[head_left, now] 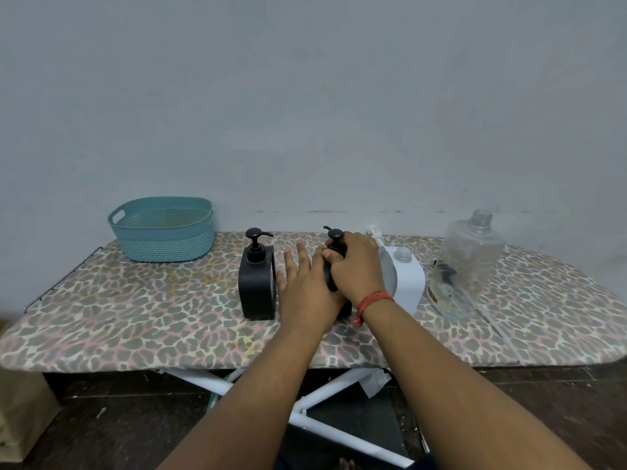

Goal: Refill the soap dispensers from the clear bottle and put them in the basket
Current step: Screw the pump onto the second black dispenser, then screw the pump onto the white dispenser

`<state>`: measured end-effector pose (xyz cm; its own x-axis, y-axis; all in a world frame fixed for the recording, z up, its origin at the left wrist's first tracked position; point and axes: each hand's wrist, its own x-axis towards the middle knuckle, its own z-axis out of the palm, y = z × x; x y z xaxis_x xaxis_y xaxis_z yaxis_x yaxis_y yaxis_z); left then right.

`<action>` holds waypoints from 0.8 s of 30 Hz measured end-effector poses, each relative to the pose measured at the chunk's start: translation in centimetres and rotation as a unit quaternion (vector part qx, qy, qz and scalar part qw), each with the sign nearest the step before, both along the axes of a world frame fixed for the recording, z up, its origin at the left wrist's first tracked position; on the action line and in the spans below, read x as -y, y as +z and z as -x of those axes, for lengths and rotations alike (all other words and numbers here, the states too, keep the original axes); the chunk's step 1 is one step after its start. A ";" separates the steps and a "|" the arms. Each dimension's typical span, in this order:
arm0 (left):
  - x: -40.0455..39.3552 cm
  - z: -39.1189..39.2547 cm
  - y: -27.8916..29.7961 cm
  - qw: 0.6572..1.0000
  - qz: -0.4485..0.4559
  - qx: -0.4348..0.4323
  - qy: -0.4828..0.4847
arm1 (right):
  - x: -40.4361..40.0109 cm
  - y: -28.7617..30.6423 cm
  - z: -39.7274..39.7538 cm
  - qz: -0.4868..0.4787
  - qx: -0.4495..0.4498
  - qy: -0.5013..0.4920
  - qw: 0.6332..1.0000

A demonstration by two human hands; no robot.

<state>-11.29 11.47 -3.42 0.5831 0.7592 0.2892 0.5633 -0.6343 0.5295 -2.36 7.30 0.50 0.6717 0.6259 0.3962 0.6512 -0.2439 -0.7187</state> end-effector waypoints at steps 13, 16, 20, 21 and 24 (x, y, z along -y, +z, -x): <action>0.7 0.1 1.5 0.998 0.044 -0.040 -0.015 | 1.9 1.2 0.6 0.066 0.008 -0.016 0.998; 1.1 0.5 2.4 0.998 0.039 -0.049 -0.015 | 3.9 2.7 0.1 0.067 -0.007 0.011 0.998; 2.7 1.6 3.6 0.998 0.049 0.024 -0.019 | 6.7 4.6 -1.1 0.072 0.031 -0.004 0.997; 3.3 1.9 3.8 0.998 0.037 0.040 -0.020 | 7.3 5.0 -1.5 0.076 0.039 -0.010 0.996; 5.6 2.9 4.1 0.995 -0.054 0.071 -0.033 | 9.1 6.4 -3.0 0.100 0.052 -0.028 0.993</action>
<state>-14.16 5.86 0.65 0.5788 0.6800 0.4502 0.4429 -0.7256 0.5265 0.65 -1.81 6.87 0.6698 0.6615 0.3372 0.7007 -0.4129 -0.5819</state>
